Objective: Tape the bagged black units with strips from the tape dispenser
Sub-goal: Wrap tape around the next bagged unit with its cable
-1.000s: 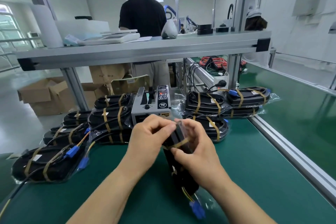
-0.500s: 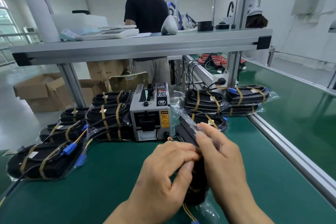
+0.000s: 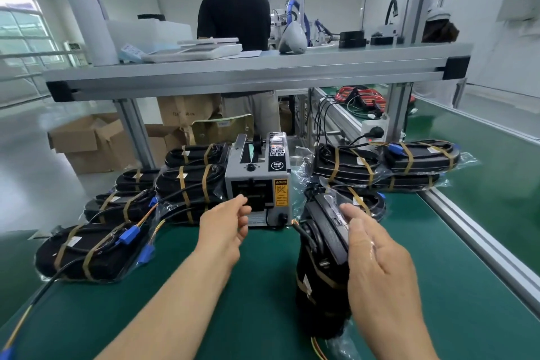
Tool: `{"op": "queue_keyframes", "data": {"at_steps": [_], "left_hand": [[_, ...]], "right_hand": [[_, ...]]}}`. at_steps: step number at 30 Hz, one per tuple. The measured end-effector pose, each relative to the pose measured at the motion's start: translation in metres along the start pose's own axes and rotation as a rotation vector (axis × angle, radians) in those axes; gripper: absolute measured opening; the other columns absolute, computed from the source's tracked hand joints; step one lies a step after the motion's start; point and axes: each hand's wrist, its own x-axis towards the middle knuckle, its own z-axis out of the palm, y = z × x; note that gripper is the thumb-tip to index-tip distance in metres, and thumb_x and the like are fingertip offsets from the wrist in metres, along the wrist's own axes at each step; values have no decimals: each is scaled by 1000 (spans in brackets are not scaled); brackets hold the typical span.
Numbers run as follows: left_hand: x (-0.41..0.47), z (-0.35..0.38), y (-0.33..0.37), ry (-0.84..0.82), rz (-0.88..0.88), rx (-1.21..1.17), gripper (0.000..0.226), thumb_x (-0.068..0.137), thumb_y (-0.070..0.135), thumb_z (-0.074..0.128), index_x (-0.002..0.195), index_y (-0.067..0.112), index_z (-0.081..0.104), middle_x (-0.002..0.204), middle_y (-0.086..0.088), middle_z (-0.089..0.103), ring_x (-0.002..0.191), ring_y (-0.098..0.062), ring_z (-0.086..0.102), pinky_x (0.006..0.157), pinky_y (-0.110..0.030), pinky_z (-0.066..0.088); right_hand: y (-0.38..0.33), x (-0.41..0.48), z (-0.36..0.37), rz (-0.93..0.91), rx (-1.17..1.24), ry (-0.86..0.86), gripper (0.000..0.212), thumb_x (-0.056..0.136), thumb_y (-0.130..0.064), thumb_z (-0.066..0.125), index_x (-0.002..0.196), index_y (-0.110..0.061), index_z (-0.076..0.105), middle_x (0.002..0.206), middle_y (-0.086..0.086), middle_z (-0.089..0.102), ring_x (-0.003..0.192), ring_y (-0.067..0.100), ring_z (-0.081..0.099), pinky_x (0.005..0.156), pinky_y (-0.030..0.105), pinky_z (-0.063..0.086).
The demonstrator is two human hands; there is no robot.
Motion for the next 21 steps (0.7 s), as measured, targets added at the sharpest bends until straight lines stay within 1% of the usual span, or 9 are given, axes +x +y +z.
{"op": "queue_keyframes", "data": {"at_steps": [2, 4, 7, 9, 12, 15, 18, 19, 21], "left_hand": [[23, 6, 1, -3, -160, -45, 21, 96, 22, 61, 78, 12, 64, 63, 3, 58, 53, -5, 46, 43, -15, 38], [34, 12, 1, -37, -246, -65, 29, 99, 26, 57, 74, 11, 61, 50, 5, 52, 51, -4, 43, 46, -14, 36], [40, 23, 4, -52, -292, -83, 31, 99, 29, 56, 73, 13, 59, 38, 8, 49, 48, -3, 42, 53, -15, 31], [43, 29, 5, -19, -293, -120, 28, 98, 25, 58, 73, 13, 59, 37, 8, 51, 36, 0, 48, 52, -16, 32], [45, 36, 4, 26, -264, -178, 26, 98, 17, 55, 72, 14, 55, 45, 7, 55, 29, -1, 47, 50, -17, 31], [44, 42, 2, 70, -192, -232, 28, 94, 7, 49, 68, 16, 43, 59, 4, 44, 44, -8, 38, 47, -19, 27], [25, 40, 2, 128, -94, -224, 24, 88, 6, 58, 67, 16, 50, 57, 4, 49, 47, -7, 42, 47, -20, 30], [15, 36, 4, 80, -45, -183, 23, 87, 8, 61, 67, 16, 53, 55, 4, 51, 47, -7, 44, 47, -20, 33], [-10, 21, 9, -108, 80, -87, 21, 88, 10, 63, 69, 16, 59, 57, 4, 54, 51, -7, 47, 49, -20, 39]], "right_hand": [[1, -1, 2, -6, 17, -7, 34, 104, -26, 41, 126, -33, 66, 76, -48, 60, 90, -22, 52, 62, -6, 35], [2, -2, 4, -4, 32, -13, 34, 103, -28, 41, 125, -34, 66, 77, -39, 66, 89, -26, 54, 66, -7, 35], [2, 0, 6, 2, 51, -13, 36, 102, -31, 41, 127, -33, 66, 108, -38, 60, 102, -32, 45, 80, -10, 31], [1, 1, 5, 8, 56, -26, 35, 101, -32, 41, 127, -35, 66, 115, -34, 60, 104, -33, 44, 83, -10, 31], [1, 0, 4, 9, 41, -39, 36, 101, -33, 40, 128, -35, 65, 117, -31, 62, 108, -27, 49, 87, -8, 34], [2, -1, 3, 7, 37, -29, 38, 100, -34, 40, 128, -33, 65, 119, -24, 66, 108, -19, 53, 90, -2, 37], [3, -2, -1, 4, 69, -26, 37, 100, -35, 41, 127, -33, 66, 115, -29, 66, 106, -23, 53, 87, -4, 37], [4, -3, -3, 11, 89, -25, 37, 99, -36, 41, 126, -34, 67, 113, -30, 66, 106, -23, 53, 88, -3, 38], [5, -4, -5, 34, 125, -37, 35, 99, -39, 41, 123, -40, 67, 111, -33, 67, 108, -21, 54, 90, 2, 41]]}}
